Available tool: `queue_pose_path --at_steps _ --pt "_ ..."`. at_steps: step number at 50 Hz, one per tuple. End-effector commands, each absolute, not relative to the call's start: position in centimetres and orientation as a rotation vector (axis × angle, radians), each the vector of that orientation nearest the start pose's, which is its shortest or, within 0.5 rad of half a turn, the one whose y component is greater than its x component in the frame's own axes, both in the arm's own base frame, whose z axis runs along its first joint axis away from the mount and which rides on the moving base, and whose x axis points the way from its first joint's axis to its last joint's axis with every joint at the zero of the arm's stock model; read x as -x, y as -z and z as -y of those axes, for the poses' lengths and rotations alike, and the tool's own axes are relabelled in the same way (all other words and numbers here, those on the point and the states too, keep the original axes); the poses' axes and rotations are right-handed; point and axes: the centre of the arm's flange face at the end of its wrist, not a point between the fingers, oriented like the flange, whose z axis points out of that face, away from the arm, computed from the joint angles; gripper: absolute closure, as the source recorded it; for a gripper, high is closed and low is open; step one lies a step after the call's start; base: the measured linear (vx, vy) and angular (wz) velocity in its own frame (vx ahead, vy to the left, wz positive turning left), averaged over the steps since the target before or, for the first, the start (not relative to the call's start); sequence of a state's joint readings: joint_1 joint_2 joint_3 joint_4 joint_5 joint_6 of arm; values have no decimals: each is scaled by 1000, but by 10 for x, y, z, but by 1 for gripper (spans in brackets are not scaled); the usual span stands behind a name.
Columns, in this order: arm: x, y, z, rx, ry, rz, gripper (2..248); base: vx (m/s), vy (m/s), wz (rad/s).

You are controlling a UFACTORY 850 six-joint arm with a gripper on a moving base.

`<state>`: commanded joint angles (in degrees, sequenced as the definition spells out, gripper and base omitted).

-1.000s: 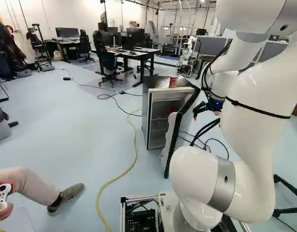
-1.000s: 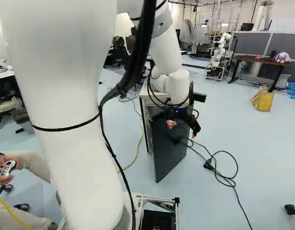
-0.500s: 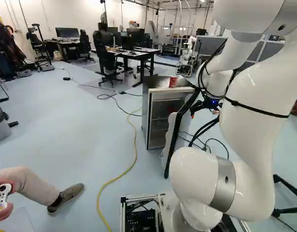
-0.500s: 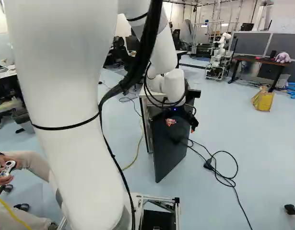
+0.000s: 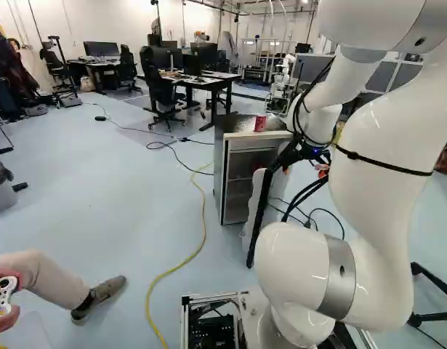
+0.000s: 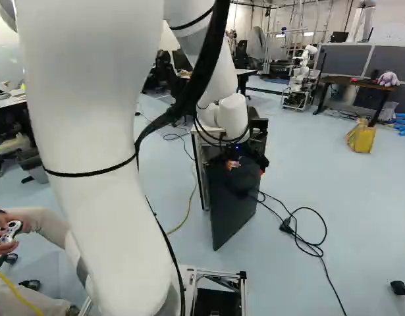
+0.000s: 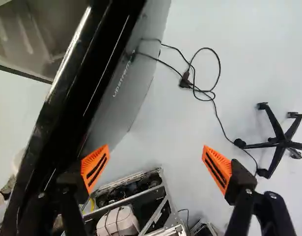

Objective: Grab a drink from the fridge

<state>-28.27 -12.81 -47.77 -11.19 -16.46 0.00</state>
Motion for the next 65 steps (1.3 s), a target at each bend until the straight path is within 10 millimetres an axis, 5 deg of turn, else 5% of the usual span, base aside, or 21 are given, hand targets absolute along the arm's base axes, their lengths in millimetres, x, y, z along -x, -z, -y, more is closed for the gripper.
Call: queue_pose_path --at_steps 65 --pt "-476 -398 188 3253 621 -203 3 0 0 0"
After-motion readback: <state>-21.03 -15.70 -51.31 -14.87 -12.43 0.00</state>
